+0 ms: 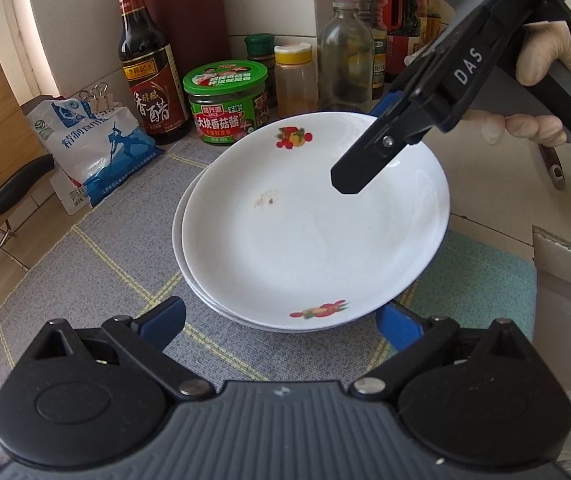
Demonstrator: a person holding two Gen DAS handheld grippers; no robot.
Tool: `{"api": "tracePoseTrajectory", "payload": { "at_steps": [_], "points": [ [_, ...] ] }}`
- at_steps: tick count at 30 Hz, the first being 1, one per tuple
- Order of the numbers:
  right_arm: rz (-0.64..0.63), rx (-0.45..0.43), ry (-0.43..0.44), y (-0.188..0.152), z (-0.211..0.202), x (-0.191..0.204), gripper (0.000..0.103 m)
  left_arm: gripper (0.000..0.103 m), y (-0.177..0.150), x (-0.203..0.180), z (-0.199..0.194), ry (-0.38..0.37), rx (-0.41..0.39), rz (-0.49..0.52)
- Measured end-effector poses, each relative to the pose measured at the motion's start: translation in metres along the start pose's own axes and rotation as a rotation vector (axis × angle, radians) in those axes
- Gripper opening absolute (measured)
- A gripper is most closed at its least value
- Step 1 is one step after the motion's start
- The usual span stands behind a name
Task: Organize plates and bowls
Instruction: 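Lower the plate onto the stack and open both tools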
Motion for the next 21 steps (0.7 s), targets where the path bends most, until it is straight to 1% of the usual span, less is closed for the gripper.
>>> {"api": "tracePoseTrajectory", "payload": {
  "at_steps": [5, 9, 13, 16, 20, 21],
  "points": [
    [-0.040, 0.011, -0.043, -0.005, -0.001, 0.006, 0.103, 0.101, 0.000, -0.001, -0.006, 0.002, -0.009, -0.010],
    [-0.097, 0.028, -0.118, -0.012, 0.000, 0.010, 0.103, 0.101, -0.001, -0.001, -0.013, 0.009, -0.016, -0.016],
    [-0.140, 0.017, -0.142, -0.017, -0.004, 0.017, 0.103, 0.101, -0.001, 0.001, -0.023, 0.025, -0.028, -0.026],
    [-0.196, -0.003, -0.169, -0.017, -0.010, 0.029, 0.103, 0.101, 0.001, 0.002, -0.033, 0.045, -0.048, -0.035],
    [-0.239, -0.037, -0.188, -0.016, -0.018, 0.042, 0.103, 0.101, 0.004, 0.008, -0.048, 0.082, -0.076, -0.063],
    [-0.248, -0.048, -0.188, -0.016, -0.020, 0.046, 0.103, 0.101, 0.005, 0.010, -0.053, 0.101, -0.087, -0.076]
  ]
}}
Point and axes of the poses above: each gripper's, at about its wrist camera, not at the fingertips, and z roughly the way its jaws point, x to its left, y to its top, the point moved 4 cm from there along z, roughly the way its jaws point, and after that the axes turned 11 degrees about -x, right-handed, at the moved point
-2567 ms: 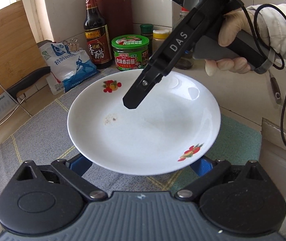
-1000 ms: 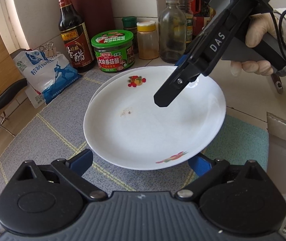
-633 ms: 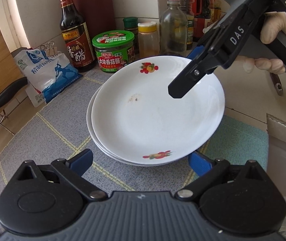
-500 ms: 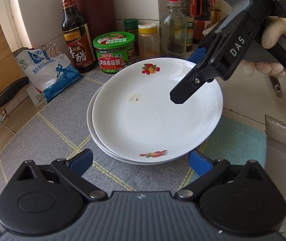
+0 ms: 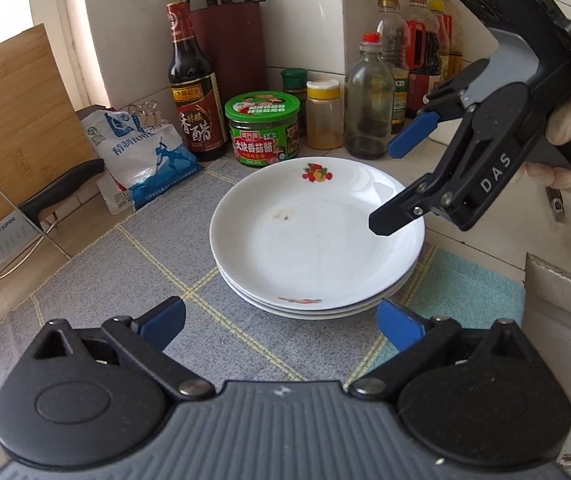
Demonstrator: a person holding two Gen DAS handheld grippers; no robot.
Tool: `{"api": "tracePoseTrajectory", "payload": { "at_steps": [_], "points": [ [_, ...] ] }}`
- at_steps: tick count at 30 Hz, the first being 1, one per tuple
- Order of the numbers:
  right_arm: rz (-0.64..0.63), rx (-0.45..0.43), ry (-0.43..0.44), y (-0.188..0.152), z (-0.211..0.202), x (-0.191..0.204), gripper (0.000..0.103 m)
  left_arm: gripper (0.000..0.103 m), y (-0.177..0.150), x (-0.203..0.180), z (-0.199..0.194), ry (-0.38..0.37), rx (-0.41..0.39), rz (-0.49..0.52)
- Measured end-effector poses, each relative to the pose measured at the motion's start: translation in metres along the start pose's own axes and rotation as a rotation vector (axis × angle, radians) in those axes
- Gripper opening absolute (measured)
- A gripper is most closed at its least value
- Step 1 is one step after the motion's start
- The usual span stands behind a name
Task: Organize plates and bowls
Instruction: 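Lower the plate onto the stack and open both tools, then move both tools toward the white bowls on the towel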
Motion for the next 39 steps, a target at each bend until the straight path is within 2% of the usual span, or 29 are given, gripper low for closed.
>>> {"api": "tracePoseTrajectory", "payload": {
  "at_steps": [7, 13, 16, 19, 26, 30, 33, 39],
  "points": [
    [-0.048, -0.081, -0.036, 0.003, -0.013, 0.026, 0.103, 0.102, 0.004, 0.027, -0.040, 0.152, -0.050, -0.105],
    [-0.061, -0.128, -0.070, 0.005, -0.015, 0.067, 0.103, 0.102, -0.012, 0.048, -0.077, 0.260, -0.059, -0.159],
    [-0.081, -0.167, -0.086, 0.004, -0.017, 0.097, 0.103, 0.102, -0.026, 0.058, -0.095, 0.274, -0.053, -0.192],
    [-0.081, -0.189, -0.073, 0.001, -0.015, 0.130, 0.103, 0.102, -0.041, 0.067, -0.112, 0.257, -0.028, -0.207],
    [-0.072, -0.157, 0.003, -0.013, 0.007, 0.207, 0.103, 0.102, -0.074, 0.087, -0.149, 0.234, 0.005, -0.203],
    [-0.078, -0.139, 0.039, -0.021, 0.019, 0.243, 0.103, 0.102, -0.090, 0.101, -0.169, 0.246, 0.019, -0.192],
    [-0.122, -0.123, 0.063, -0.025, 0.029, 0.270, 0.103, 0.102, -0.100, 0.114, -0.182, 0.263, 0.029, -0.194],
    [-0.203, -0.113, 0.133, -0.026, 0.047, 0.317, 0.103, 0.102, -0.120, 0.153, -0.202, 0.363, 0.081, -0.194]
  ]
}}
Point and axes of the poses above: each gripper's, at about its wrist camera, not at the fingertips, and z roughly the way its jaws point, x to its left, y to its top, the point moved 4 cm from there along z, roughly the way its jaws point, and after that the axes turned 11 degrees about -x, right-handed, at the moved point
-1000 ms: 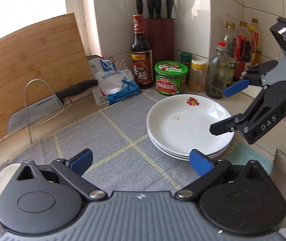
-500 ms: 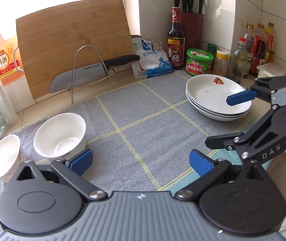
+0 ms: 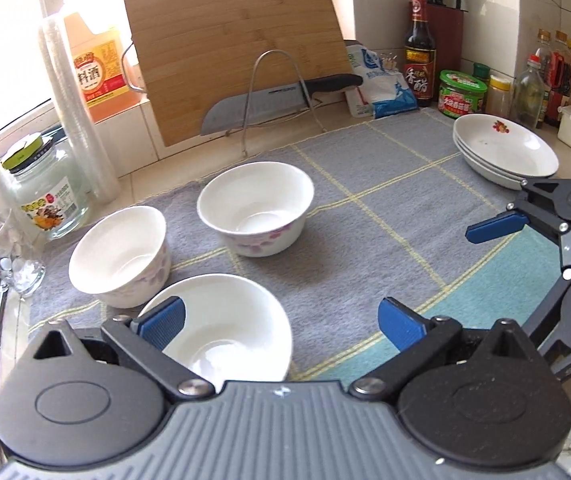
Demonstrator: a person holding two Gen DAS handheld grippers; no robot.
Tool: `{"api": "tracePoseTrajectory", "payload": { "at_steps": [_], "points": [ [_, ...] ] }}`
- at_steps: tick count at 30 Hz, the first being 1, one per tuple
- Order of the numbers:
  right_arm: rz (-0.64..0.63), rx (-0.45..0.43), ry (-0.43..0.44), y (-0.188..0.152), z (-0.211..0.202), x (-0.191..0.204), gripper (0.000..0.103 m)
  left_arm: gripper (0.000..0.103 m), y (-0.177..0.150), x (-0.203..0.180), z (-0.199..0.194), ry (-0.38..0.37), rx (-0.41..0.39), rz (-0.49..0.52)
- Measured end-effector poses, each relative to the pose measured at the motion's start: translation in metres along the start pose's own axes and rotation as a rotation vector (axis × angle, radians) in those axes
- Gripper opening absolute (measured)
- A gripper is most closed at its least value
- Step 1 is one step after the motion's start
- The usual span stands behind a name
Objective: Organize plates and bowls
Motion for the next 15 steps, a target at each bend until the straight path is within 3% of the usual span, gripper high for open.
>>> {"api": "tracePoseTrajectory", "payload": {
  "at_steps": [10, 15],
  "points": [
    [-0.065, -0.049, 0.138, 0.024, 0.042, 0.054, 0.103, 0.102, -0.010, 0.061, 0.013, 0.067, 0.057, -0.033],
    [-0.105, -0.061, 0.184, 0.036, 0.065, 0.078, 0.103, 0.100, -0.019, 0.074, 0.025, 0.048, 0.088, -0.025]
  ]
}}
Point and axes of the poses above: each gripper's, at about its wrist camera, not at the fingertips, and z roughly the way its jaws point, x to its left, y to its top, the point moved 4 cm from there along z, roughly the way its jaws point, and after that the axes turned 11 degrees about -x, right-handed, at the moved point
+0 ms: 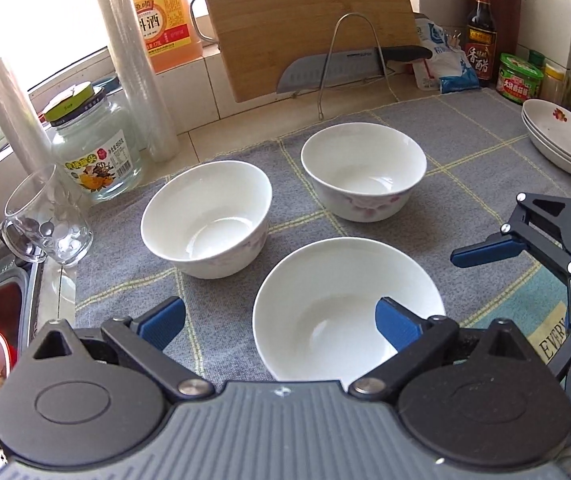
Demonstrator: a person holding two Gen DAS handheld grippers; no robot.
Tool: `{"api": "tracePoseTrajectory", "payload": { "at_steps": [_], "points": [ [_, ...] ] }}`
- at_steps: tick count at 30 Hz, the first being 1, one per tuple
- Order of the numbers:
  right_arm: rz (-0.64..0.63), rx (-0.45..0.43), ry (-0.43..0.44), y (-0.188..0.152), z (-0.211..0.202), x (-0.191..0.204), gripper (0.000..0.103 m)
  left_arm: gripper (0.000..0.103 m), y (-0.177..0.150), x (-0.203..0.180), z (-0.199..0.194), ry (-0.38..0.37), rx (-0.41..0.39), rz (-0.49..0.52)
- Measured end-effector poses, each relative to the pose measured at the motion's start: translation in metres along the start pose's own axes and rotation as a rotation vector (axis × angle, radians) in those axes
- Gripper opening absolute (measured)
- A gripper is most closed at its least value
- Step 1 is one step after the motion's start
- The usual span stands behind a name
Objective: Organize plates and bowls
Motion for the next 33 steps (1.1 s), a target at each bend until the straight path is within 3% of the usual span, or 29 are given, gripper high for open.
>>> {"api": "tracePoseTrajectory", "payload": {
  "at_steps": [4, 12, 14, 21, 24, 33],
  "points": [
    [-0.018, -0.008, 0.024, 0.006, 0.012, 0.008, 0.103, 0.086, -0.006, 0.006, 0.007, -0.023, 0.022, 0.004],
    [-0.019, -0.021, 0.043, 0.011, 0.015, 0.008, 0.093, 0.074, -0.009, 0.012, 0.015, -0.080, 0.052, -0.031],
    [-0.011, -0.026, 0.047, 0.012, 0.014, 0.007, 0.091, 0.064, -0.009, 0.013, 0.017, -0.097, 0.057, -0.040],
    [-0.018, -0.036, 0.080, 0.012, 0.013, 0.009, 0.084, 0.058, -0.009, 0.012, 0.021, -0.141, 0.068, -0.063],
    [-0.026, -0.039, 0.078, 0.012, 0.011, 0.010, 0.083, 0.047, -0.008, 0.010, 0.021, -0.168, 0.075, -0.074],
    [-0.035, -0.023, 0.068, 0.012, 0.007, 0.009, 0.083, 0.046, -0.005, 0.002, 0.018, -0.191, 0.076, -0.083]
  ]
}}
Point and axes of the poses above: each gripper's, at about its wrist camera, not at the fingertips, and z roughly the way its jaws point, x to its left, y to its top, the point moved 4 cm from there along z, roughly the way its jaws point, and after that the axes turned 11 degrees about -x, right-handed, at the moved point
